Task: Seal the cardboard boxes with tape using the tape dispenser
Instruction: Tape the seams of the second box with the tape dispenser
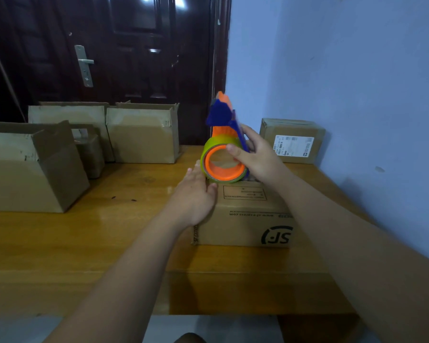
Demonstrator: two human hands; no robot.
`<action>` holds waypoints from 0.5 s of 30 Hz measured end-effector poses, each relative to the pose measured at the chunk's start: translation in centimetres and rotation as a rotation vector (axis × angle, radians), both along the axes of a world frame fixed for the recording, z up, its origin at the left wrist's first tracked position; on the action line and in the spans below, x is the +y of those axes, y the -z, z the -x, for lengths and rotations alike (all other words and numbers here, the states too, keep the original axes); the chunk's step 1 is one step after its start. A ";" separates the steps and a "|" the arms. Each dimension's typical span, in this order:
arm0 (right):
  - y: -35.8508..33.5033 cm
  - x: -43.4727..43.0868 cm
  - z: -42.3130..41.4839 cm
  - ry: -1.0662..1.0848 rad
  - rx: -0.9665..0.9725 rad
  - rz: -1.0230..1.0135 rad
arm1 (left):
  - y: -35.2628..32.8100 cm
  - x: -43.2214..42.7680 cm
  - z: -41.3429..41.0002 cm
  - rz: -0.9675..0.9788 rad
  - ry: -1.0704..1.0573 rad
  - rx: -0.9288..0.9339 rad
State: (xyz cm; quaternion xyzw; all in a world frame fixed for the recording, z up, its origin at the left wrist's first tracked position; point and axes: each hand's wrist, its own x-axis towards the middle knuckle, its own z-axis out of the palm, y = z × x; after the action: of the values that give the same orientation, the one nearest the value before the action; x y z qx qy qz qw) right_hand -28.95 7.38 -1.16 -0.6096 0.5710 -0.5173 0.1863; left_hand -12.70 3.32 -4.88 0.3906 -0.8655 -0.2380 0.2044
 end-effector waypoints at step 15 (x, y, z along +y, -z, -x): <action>-3.9 1.9 4.1 0.019 0.427 -0.159 | -1.0 0.3 0.2 0.125 -0.048 -0.312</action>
State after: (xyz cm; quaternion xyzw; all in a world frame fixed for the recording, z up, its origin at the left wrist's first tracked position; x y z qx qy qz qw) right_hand -33.01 9.31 2.72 -0.6834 0.6419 -0.3318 0.1040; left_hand -12.91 3.63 -3.83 0.4301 -0.8901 -0.1152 0.0973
